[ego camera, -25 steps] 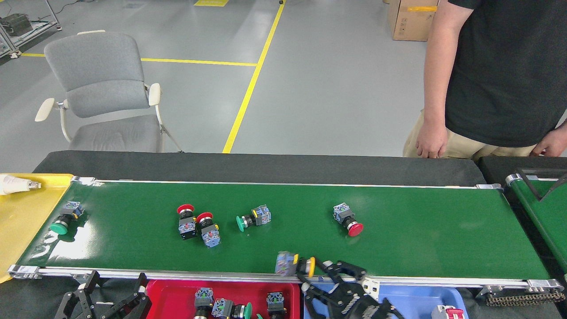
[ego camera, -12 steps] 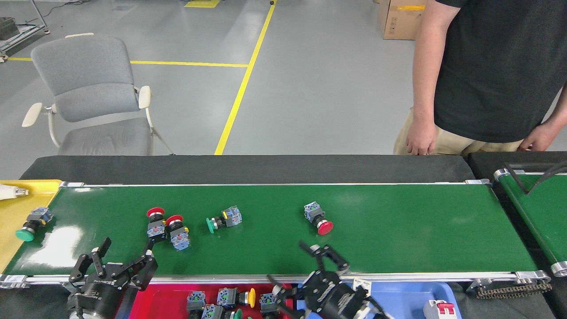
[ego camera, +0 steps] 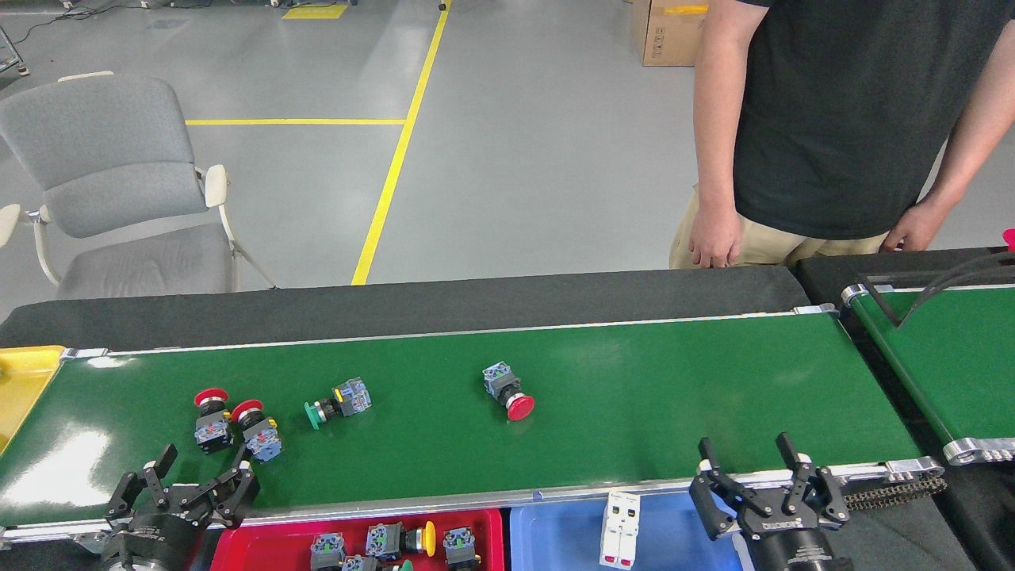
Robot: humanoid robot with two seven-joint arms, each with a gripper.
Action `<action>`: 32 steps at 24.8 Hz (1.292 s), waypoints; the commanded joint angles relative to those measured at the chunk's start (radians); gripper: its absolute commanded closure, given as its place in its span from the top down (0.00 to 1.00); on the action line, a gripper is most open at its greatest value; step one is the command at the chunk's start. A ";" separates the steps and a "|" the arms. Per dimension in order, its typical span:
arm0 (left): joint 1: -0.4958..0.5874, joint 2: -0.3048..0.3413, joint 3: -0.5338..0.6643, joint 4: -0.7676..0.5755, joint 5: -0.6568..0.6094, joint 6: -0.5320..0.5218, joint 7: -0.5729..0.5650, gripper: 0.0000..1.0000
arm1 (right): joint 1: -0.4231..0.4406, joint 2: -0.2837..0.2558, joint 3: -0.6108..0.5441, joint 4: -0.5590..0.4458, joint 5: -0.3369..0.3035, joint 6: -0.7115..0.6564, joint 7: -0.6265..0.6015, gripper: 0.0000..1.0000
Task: Pick switch part from conveyor to tray
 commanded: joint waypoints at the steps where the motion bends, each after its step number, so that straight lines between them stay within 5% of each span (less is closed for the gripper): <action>1: -0.040 0.030 0.005 0.041 0.004 0.024 0.011 0.99 | -0.001 -0.012 -0.005 -0.006 -0.003 0.007 -0.014 1.00; 4: -0.082 0.059 0.005 0.119 0.004 0.045 0.014 0.92 | -0.001 -0.012 -0.004 -0.006 -0.003 0.005 -0.012 1.00; 5: -0.089 0.065 0.005 0.142 0.007 0.048 0.014 0.77 | -0.001 -0.012 -0.002 -0.006 -0.003 0.005 -0.012 1.00; 7: -0.089 0.065 0.005 0.157 0.015 0.044 0.014 0.27 | 0.000 -0.014 -0.002 -0.004 -0.003 0.005 -0.014 1.00; 9: -0.086 0.059 0.007 0.151 0.039 0.040 0.016 0.14 | 0.000 -0.014 -0.004 -0.004 -0.003 0.005 -0.014 1.00; 12: -0.049 0.056 -0.007 0.070 0.105 0.010 0.020 0.08 | -0.001 -0.014 -0.008 -0.004 -0.003 0.011 -0.014 1.00; 15: 0.072 0.050 -0.007 -0.122 0.125 -0.141 0.025 0.07 | -0.001 -0.011 -0.027 -0.004 -0.005 0.011 -0.015 1.00; 21: 0.391 -0.036 -0.008 -0.486 0.144 -0.524 0.023 0.14 | -0.003 -0.020 -0.041 -0.004 -0.049 0.001 -0.026 1.00; 23: 0.463 -0.079 -0.016 -0.529 0.145 -0.524 0.022 0.31 | -0.003 -0.055 -0.041 -0.009 -0.078 -0.010 -0.026 1.00; 26: 0.492 -0.159 -0.050 -0.527 0.142 -0.524 0.014 0.93 | -0.003 -0.061 -0.041 -0.013 -0.083 -0.007 -0.024 1.00; 32: 0.475 -0.183 0.041 -0.527 0.144 -0.524 0.016 1.00 | 0.000 -0.064 -0.034 -0.013 -0.078 -0.004 0.009 1.00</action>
